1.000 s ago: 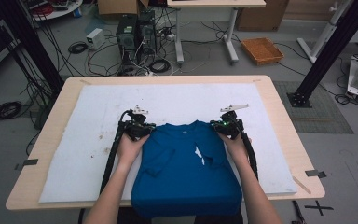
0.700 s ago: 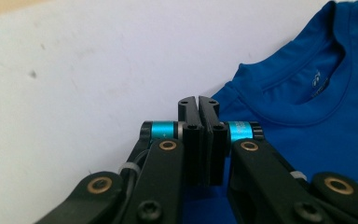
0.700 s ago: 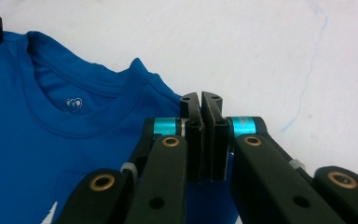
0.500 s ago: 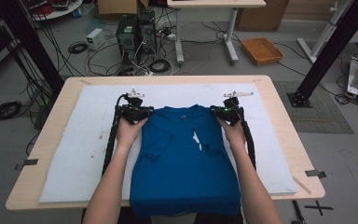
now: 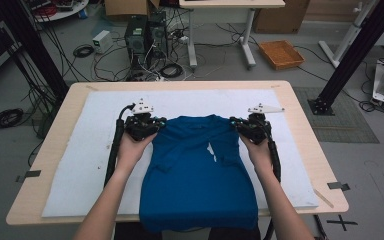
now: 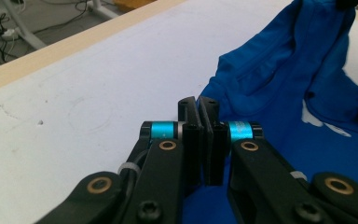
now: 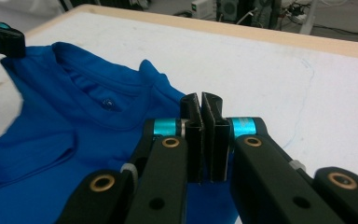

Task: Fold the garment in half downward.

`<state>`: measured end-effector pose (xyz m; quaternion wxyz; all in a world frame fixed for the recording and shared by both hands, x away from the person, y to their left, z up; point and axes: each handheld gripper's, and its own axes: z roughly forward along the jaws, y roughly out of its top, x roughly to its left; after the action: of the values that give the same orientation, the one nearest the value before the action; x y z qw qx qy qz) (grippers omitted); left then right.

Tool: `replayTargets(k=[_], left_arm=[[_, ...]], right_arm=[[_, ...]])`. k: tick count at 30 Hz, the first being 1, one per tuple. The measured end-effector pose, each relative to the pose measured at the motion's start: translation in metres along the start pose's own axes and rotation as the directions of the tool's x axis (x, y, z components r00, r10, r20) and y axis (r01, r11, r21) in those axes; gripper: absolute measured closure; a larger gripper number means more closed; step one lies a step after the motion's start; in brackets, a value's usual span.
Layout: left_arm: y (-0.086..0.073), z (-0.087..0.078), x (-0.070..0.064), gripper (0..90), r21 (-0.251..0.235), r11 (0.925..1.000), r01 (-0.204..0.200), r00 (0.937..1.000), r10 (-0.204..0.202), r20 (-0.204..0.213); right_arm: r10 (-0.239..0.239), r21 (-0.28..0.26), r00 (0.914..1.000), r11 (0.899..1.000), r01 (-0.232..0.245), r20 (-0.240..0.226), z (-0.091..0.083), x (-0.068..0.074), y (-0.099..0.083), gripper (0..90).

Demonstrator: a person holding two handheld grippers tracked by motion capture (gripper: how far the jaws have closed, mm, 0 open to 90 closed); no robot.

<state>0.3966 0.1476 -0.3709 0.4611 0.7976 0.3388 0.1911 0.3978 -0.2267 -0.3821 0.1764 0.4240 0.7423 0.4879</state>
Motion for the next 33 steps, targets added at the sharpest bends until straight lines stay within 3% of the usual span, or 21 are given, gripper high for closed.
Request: replayTargets(k=[4,10,15,19,27,33], left_arm=[[-0.005,-0.016,-0.015,88.0,-0.030,0.9993,-0.020,0.9995,0.021,0.022],[-0.023,-0.039,-0.042,87.9,-0.047,0.9955,-0.083,0.9948,0.085,0.055],[-0.044,-0.057,-0.066,87.9,-0.045,0.9898,-0.135,0.9873,0.138,0.078],[-0.062,-0.068,-0.085,87.8,-0.032,0.9812,-0.190,0.9772,0.193,0.089],[-0.098,-0.076,-0.108,87.7,-0.007,0.9723,-0.234,0.9655,0.233,0.117],[-0.112,-0.077,-0.119,87.6,0.012,0.9639,-0.266,0.9566,0.263,0.127]], right_arm=[[-0.006,-0.039,0.9998,0.999,0.006,-0.018,-0.020,0.011,-0.011,88.2],[-0.058,-0.052,0.9981,0.997,0.057,-0.020,-0.048,0.027,-0.035,88.2],[-0.072,-0.049,0.9966,0.996,0.070,-0.039,-0.069,0.039,-0.062,88.1],[-0.107,-0.024,0.9929,0.994,0.106,-0.053,-0.084,0.052,-0.083,88.1],[-0.164,0.014,0.9851,0.986,0.165,-0.051,-0.100,0.070,-0.109,88.0],[-0.182,0.041,0.9819,0.982,0.184,-0.052,-0.107,0.077,-0.121,87.8]])
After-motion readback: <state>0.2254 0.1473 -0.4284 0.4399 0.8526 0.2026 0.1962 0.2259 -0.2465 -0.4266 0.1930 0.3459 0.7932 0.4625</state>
